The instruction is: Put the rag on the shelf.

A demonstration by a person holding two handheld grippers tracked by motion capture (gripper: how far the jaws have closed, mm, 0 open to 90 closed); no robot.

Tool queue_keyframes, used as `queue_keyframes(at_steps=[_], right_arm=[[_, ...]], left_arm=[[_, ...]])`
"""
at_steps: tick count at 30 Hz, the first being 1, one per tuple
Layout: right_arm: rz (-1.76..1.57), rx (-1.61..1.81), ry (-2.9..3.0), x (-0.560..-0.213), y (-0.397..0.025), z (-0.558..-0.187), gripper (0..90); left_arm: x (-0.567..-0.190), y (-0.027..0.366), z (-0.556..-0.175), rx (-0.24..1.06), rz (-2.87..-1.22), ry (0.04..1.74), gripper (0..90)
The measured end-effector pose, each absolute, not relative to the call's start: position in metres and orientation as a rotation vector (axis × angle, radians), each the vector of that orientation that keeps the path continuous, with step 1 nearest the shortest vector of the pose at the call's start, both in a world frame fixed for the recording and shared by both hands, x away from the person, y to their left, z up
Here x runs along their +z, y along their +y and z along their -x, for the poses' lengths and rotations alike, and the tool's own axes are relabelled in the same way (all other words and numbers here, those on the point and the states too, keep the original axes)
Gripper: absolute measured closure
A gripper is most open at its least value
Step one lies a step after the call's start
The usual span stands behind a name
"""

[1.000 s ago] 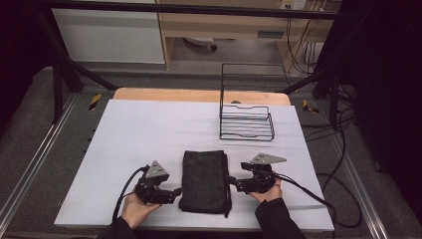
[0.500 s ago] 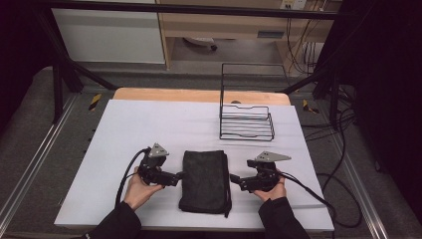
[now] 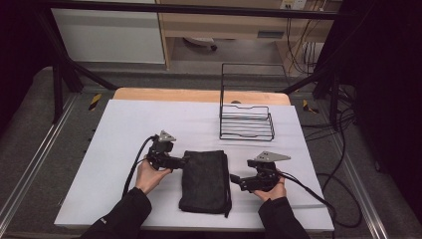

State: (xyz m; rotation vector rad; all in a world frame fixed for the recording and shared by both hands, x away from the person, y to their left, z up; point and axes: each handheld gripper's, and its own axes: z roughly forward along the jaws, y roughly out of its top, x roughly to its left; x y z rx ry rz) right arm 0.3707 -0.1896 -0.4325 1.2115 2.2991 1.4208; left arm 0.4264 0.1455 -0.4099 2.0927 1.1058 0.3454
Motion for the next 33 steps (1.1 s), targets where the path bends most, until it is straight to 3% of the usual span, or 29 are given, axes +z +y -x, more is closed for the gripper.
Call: queue_keyframes(at_steps=[5,19,26,33], right_arm=[[-1.21,1.414,2.305,-0.433,-0.189,-0.372,4.3],[-1.258,1.388,2.28,-0.437,-0.184,-0.387,9.2],[-1.296,1.357,2.262,-0.438,-0.168,-0.409,15.6],[-1.304,1.319,2.28,-0.447,-0.15,-0.429,26.3]], left_arm=[[-0.421,0.143,-0.436,0.321,-2.096,1.147,30.0],[-0.442,0.139,-0.446,0.165,-2.096,1.176,59.1],[-0.444,0.137,-0.443,0.14,-2.071,1.172,71.6],[-0.445,0.136,-0.442,0.143,-2.071,1.168,76.6]])
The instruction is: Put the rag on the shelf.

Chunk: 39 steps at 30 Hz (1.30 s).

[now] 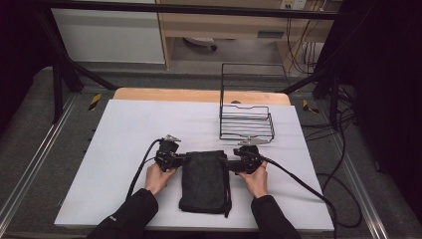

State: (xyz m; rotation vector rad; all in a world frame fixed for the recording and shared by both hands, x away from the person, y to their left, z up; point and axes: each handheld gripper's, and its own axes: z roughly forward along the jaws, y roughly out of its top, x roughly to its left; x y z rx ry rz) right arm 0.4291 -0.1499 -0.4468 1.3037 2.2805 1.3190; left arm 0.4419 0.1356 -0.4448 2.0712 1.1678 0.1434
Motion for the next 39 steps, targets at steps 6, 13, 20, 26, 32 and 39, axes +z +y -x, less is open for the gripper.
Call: queue_keyframes(at_steps=[6,13,20,26,32,39], right_arm=[[-1.321,1.275,2.31,-0.4564,-0.1428,-0.4368,35.5],[-1.331,1.282,2.359,-0.458,-0.142,-0.4364,49.7],[-1.384,1.306,2.395,-0.4575,-0.1418,-0.4368,64.2],[-1.424,1.336,2.411,-0.4574,-0.141,-0.4368,75.5],[-1.425,1.339,2.402,-0.4553,-0.1416,-0.4359,77.3],[-1.407,1.358,2.384,-0.4501,-0.1426,-0.4328,78.0]], left_arm=[[-0.4451,0.1357,-0.4411,0.147,-2.08,1.156,77.4],[-0.4463,0.1356,-0.439,0.168,-2.083,1.136,77.3],[-0.4466,0.136,-0.4394,0.166,-2.083,1.128,77.4],[-0.4463,0.137,-0.4395,0.158,-2.081,1.119,79.2],[-0.4449,0.1382,-0.4396,0.157,-2.078,1.115,80.8],[-0.438,0.1408,-0.4369,0.165,-2.051,1.101,81.2]])
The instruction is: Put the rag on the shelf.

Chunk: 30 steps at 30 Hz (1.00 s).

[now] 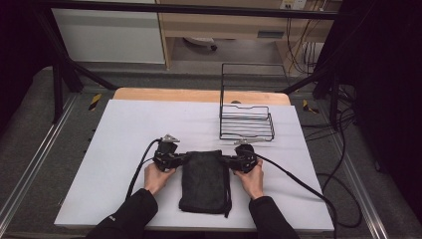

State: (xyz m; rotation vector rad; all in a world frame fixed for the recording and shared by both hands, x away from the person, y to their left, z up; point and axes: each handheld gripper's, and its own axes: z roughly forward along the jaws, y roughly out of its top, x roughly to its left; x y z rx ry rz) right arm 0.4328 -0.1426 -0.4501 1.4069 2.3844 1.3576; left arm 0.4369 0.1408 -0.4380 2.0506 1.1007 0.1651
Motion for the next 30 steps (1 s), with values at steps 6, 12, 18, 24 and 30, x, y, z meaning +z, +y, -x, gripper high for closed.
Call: queue_keyframes(at_steps=[6,12,18,24,30], right_arm=[[-1.371,1.381,2.364,-0.442,-0.142,-0.428,78.1],[-1.333,1.414,2.343,-0.436,-0.143,-0.424,78.2],[-1.292,1.443,2.317,-0.427,-0.141,-0.418,78.2],[-1.259,1.461,2.294,-0.418,-0.141,-0.413,78.4],[-1.243,1.491,2.257,-0.41,-0.143,-0.409,78.5]], left_arm=[[-0.429,0.144,-0.432,0.172,-2.019,1.078,81.3],[-0.419,0.147,-0.425,0.188,-2.006,1.042,81.3],[-0.41,0.149,-0.419,0.212,-1.992,1.014,81.4],[-0.401,0.151,-0.414,0.236,-1.975,0.994,81.4],[-0.391,0.151,-0.409,0.255,-1.951,0.969,81.3]])
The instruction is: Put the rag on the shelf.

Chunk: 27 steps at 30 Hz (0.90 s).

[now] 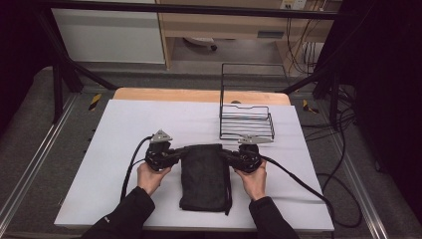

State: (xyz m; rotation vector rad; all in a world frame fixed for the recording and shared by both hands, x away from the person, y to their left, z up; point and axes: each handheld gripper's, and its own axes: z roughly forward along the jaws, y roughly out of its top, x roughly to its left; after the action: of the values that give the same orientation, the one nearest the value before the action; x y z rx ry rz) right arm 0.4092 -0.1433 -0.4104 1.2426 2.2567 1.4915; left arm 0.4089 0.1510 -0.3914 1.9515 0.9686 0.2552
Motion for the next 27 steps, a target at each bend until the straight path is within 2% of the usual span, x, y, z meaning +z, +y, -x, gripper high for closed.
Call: queue_keyframes(at_steps=[27], right_arm=[[-1.149,1.585,2.123,-0.376,-0.152,-0.394,79.2]], left_arm=[[-0.355,0.152,-0.389,0.301,-1.85,0.885,81.4]])
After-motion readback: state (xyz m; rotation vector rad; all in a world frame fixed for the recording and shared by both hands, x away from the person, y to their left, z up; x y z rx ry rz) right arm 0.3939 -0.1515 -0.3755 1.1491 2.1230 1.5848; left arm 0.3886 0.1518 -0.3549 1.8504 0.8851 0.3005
